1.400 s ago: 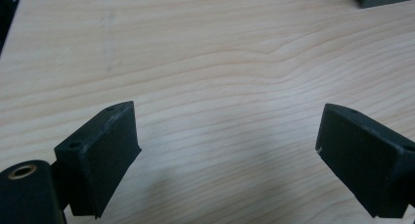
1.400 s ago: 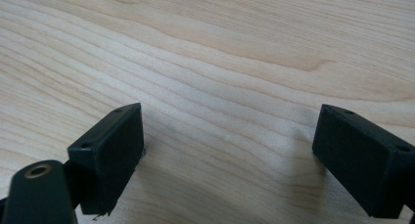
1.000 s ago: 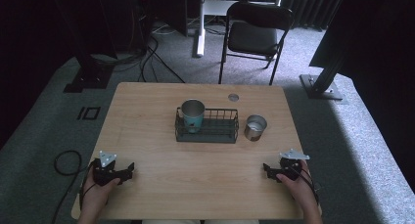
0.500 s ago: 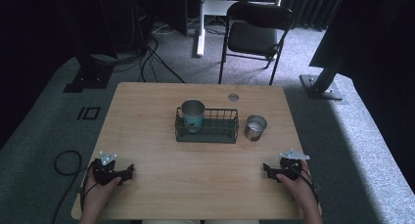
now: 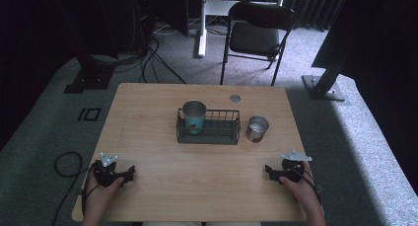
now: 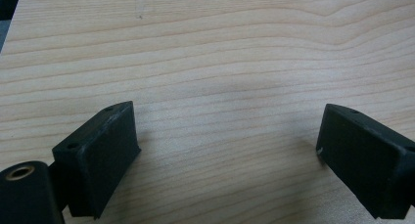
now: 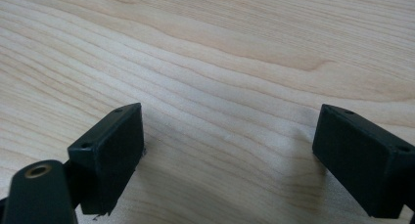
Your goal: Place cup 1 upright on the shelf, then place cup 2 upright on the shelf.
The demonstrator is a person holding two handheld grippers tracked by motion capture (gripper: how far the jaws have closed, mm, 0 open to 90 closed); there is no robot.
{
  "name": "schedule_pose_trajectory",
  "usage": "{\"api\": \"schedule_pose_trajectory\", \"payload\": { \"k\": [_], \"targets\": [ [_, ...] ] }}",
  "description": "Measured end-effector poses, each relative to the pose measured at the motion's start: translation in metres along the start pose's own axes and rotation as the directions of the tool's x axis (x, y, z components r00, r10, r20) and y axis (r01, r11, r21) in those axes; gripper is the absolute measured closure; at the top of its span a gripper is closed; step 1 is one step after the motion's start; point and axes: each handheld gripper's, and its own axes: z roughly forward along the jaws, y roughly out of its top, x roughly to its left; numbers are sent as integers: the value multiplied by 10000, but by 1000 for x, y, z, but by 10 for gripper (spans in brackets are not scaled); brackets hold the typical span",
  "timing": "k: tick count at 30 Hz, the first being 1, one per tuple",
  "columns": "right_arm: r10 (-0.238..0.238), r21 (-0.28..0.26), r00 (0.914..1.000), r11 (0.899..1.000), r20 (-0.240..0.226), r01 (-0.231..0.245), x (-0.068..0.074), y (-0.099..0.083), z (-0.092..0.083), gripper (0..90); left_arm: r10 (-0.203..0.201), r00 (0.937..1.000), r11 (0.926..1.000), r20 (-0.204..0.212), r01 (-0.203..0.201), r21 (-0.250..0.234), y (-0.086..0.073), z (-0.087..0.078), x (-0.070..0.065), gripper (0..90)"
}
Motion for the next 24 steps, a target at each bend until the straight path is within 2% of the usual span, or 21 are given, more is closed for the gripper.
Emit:
{"api": "schedule_pose_trajectory", "payload": {
  "k": [24],
  "targets": [
    [200, 84, 9997, 9998, 160, -201, 3, 3, 1, 115, 1, 10000, 10000, 9, -1, -3, 0, 0, 0, 89]
  ]
}}
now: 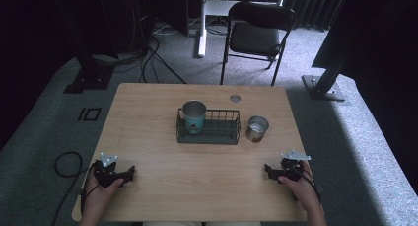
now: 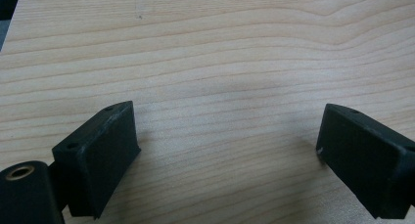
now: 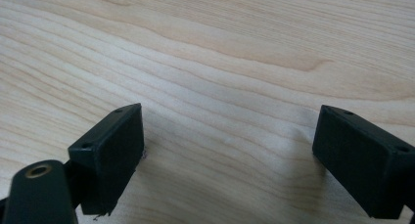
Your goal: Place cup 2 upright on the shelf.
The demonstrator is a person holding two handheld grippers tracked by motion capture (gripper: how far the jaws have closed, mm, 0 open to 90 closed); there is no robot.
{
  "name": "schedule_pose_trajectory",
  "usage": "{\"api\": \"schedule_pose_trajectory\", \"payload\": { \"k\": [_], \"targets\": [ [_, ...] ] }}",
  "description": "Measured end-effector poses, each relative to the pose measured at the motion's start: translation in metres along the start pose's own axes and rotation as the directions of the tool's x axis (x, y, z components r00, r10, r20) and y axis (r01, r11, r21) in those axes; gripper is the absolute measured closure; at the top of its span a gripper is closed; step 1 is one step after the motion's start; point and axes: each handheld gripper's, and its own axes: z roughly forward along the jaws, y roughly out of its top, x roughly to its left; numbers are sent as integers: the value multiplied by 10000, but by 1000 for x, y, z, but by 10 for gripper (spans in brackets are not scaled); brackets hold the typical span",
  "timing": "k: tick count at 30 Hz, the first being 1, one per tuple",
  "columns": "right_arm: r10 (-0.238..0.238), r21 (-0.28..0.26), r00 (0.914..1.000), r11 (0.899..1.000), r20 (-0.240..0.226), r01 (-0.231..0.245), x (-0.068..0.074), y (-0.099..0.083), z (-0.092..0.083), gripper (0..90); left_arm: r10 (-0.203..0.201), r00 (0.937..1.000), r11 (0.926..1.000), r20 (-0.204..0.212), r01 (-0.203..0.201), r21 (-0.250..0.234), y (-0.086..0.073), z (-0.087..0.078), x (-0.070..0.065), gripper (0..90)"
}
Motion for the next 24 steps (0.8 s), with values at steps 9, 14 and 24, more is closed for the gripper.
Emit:
{"api": "schedule_pose_trajectory", "payload": {
  "k": [9, 14, 24],
  "targets": [
    [-8, -445, 9999, 9990, -126, 2, 4, 10, 3, 115, -4, 10000, 10000, -2, 4, -3, 0, 0, 0, 89],
    [151, -688, 9997, 9975, -166, -162, 3, 16, 4, 115, -1, 10000, 10000, -5, 1, -2, 0, 0, 0, 89],
    [720, -1018, 9966, 9919, -407, -758, 1, 22, 10, 114, -4, 10000, 10000, -8, 4, -9, 0, 0, 0, 89]
  ]
}}
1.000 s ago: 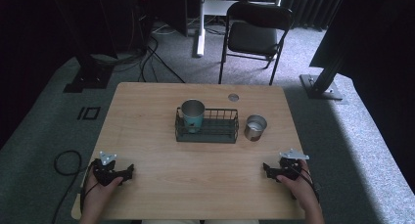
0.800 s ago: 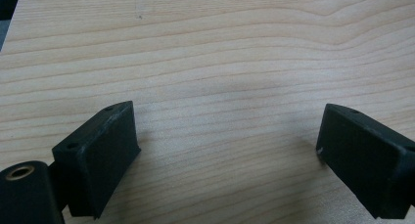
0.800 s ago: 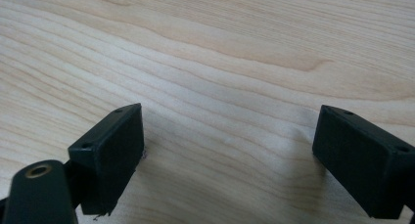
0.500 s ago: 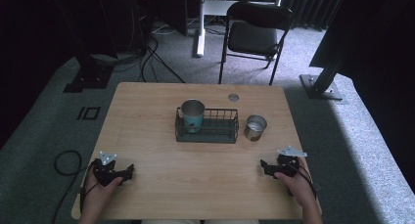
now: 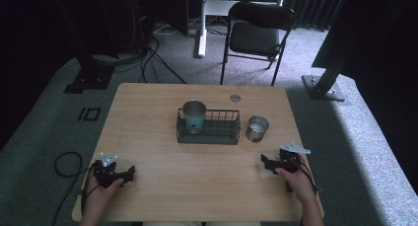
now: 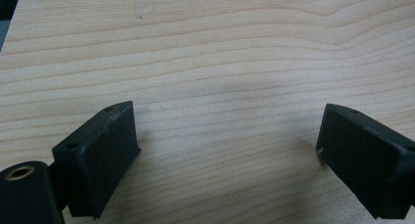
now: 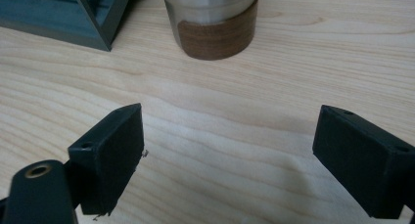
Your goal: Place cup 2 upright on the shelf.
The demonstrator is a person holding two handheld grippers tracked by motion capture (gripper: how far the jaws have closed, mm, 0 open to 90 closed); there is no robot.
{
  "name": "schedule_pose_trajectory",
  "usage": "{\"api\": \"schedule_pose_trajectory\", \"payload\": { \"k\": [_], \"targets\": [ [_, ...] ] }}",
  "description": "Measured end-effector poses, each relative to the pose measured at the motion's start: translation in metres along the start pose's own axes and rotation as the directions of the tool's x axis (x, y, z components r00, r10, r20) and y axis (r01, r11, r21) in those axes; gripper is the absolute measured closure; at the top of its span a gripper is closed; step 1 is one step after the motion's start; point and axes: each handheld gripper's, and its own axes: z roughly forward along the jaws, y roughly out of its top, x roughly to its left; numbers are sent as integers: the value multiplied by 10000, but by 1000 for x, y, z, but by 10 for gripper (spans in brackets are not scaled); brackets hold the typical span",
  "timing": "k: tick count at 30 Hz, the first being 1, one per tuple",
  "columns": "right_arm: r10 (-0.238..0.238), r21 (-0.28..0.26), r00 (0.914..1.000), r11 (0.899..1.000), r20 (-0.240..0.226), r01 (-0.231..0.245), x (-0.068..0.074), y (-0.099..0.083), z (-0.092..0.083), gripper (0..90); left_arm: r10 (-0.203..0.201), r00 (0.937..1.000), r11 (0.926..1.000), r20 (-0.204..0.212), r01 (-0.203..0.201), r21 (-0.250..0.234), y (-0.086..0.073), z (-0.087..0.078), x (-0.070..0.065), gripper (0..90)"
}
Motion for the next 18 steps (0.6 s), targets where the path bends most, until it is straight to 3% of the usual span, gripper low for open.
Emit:
{"api": "schedule_pose_trajectory", "payload": {
  "k": [18],
  "targets": [
    [-71, -733, 9999, 9973, 153, 82, 1, 19, 17, 115, 10, 10000, 10000, 1, -10, 8, 0, 0, 0, 89]
  ]
}}
